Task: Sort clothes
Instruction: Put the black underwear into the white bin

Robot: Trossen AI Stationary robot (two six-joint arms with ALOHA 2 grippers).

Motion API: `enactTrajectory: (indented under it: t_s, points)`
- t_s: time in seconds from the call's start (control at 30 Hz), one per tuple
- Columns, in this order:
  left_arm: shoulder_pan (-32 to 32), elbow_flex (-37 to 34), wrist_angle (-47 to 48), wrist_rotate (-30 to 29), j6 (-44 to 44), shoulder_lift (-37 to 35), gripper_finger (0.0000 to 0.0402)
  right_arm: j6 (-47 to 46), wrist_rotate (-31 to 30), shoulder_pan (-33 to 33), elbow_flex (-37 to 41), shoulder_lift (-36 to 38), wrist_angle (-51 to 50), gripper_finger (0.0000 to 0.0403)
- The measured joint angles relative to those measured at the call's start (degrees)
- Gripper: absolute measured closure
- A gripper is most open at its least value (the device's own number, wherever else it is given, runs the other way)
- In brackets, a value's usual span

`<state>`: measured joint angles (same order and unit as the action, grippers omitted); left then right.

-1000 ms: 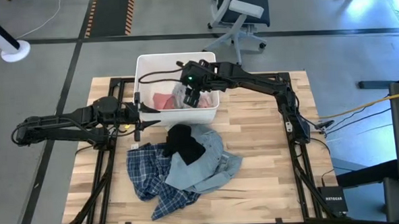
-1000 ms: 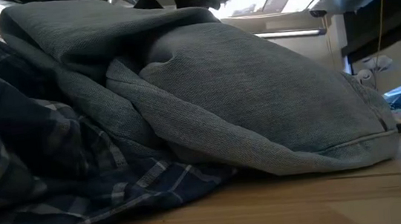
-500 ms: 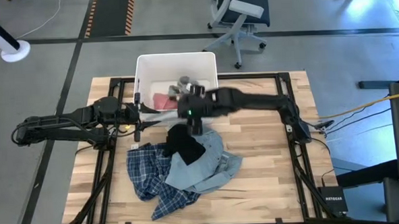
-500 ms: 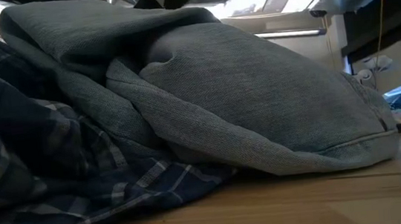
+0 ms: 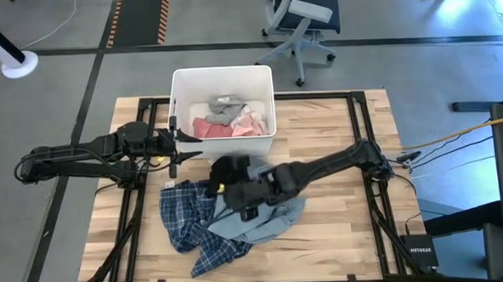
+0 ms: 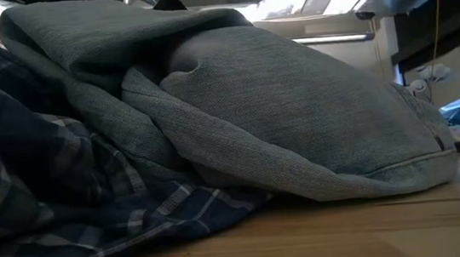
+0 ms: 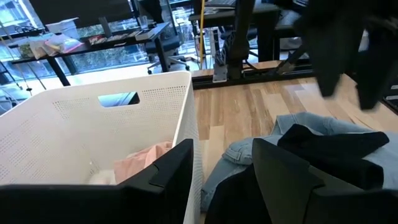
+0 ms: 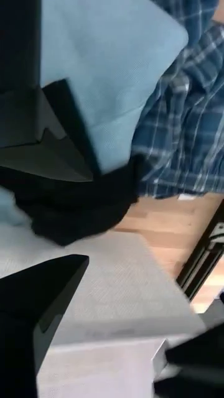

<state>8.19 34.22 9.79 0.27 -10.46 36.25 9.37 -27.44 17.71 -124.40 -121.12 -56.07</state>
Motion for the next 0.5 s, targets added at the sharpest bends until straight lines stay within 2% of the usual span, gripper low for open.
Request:
enactTrajectory:
  t_s: [0.27,0.5]
  points:
    - [0.0,0.0,-0.32,0.01,0.02,0.0,0.0242,2.42,1.77,-1.11,9.0,0.0,13.86,0.018]
    - [-0.02,0.0,-0.25,0.0,0.01,0.0,0.0242,3.01,5.37,-3.22,12.32,0.0,17.84,0.018]
